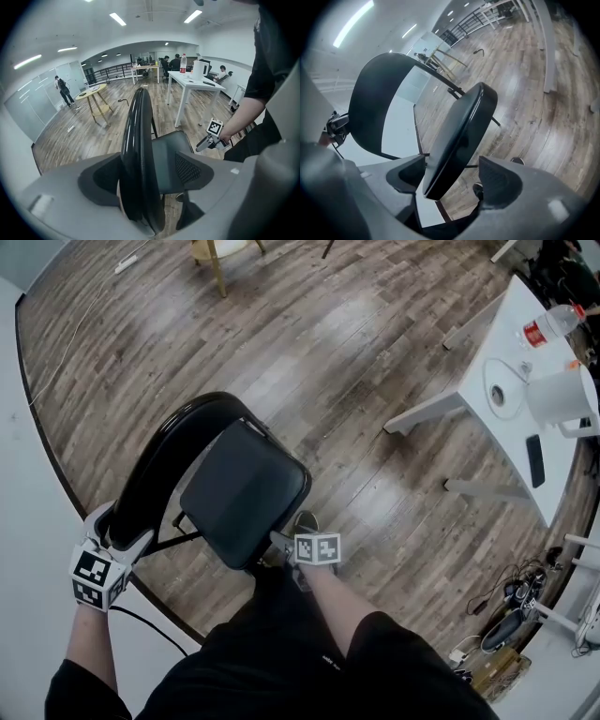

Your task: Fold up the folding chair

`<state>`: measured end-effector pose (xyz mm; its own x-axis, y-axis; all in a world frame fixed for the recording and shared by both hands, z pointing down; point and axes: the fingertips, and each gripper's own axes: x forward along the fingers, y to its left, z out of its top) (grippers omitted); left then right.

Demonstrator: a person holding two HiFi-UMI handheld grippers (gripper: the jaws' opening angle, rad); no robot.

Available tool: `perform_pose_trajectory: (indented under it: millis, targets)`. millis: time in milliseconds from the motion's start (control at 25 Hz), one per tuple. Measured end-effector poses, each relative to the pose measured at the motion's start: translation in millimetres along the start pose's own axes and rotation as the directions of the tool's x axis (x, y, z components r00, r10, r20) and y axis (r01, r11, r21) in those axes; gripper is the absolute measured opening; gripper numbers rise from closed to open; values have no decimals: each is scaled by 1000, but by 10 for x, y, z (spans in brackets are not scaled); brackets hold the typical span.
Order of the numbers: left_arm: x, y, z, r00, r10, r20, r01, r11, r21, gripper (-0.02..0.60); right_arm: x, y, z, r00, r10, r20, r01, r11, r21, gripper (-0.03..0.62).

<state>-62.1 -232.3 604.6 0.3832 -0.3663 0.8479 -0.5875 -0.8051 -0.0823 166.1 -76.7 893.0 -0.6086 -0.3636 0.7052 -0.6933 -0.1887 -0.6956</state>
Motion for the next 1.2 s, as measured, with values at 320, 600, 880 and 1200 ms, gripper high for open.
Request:
perform_pose_trajectory:
  millis: [320,600,880,1200]
  targets:
    - [86,-12,1,999,-29,-31,30,999,11,359,304,-5,-47,996,77,42,-83,983,165,365]
    - [158,-37,5,999,-41,-28,42,998,49,359,507,-4,-41,990,108,96,-130,956,262,376]
    - [201,-41,-142,996,-41,-85,47,996,72,346,639,-14,-23,992,89,94,-112,953,282,376]
    - [230,-46,-265,995,-48,-89,52,998,43,267,736,-117,133,983,57,177,-123,913,389,376]
